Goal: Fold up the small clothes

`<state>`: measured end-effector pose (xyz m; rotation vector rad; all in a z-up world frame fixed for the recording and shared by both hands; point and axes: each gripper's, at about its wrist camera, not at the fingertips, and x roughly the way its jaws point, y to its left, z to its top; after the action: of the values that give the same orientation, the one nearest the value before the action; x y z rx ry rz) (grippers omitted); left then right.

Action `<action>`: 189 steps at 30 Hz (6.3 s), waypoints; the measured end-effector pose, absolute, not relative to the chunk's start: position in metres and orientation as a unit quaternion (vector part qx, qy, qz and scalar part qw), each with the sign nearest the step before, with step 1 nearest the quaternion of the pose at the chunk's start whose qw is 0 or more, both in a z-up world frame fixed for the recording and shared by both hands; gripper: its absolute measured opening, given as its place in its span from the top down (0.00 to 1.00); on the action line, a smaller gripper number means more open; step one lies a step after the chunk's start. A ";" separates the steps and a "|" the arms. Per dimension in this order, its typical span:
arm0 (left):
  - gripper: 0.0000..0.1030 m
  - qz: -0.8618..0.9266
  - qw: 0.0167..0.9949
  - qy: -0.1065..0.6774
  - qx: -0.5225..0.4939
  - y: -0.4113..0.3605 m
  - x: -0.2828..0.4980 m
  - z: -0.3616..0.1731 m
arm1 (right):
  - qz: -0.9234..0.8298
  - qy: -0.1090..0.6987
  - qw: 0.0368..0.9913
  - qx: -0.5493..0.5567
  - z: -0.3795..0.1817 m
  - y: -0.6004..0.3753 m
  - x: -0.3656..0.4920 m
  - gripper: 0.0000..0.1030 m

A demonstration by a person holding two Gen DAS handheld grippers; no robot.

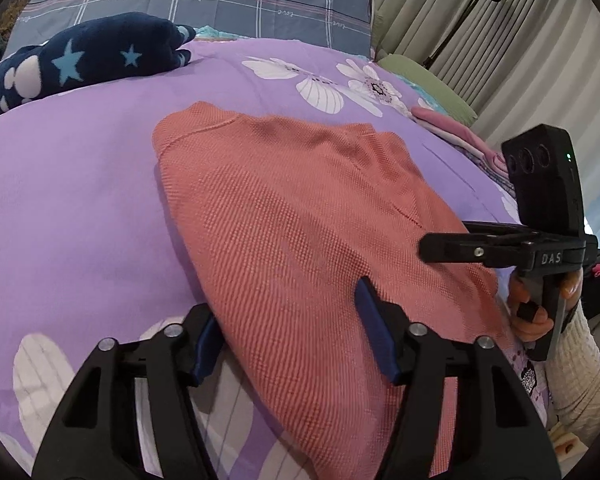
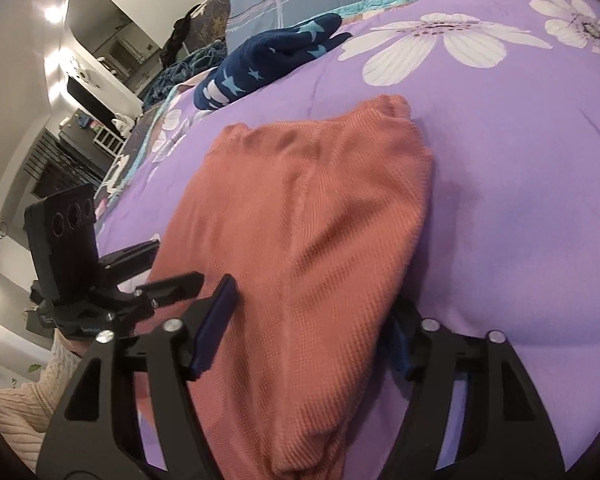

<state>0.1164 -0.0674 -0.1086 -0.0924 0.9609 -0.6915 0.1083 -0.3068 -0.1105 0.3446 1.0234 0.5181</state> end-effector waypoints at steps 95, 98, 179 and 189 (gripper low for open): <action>0.56 -0.211 0.867 0.371 0.257 -0.298 0.402 -0.102 | -0.061 0.441 0.888 0.118 -0.113 -0.463 0.385 0.67; 0.56 -0.210 0.867 0.373 0.257 -0.297 0.395 -0.100 | -0.088 0.438 0.890 0.086 -0.110 -0.455 0.382 0.60; 0.01 -0.173 0.958 0.201 0.108 -0.150 -0.004 0.085 | -0.193 0.185 0.963 0.036 0.063 -0.321 -0.071 0.02; 0.01 -0.169 0.958 0.206 0.105 -0.149 0.001 0.082 | -0.201 0.190 0.961 0.034 0.060 -0.321 -0.067 0.02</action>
<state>0.0007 -0.1490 0.0821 0.2140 0.4188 -0.3432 -0.0667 -0.3210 0.0600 0.0698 0.3841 -0.4064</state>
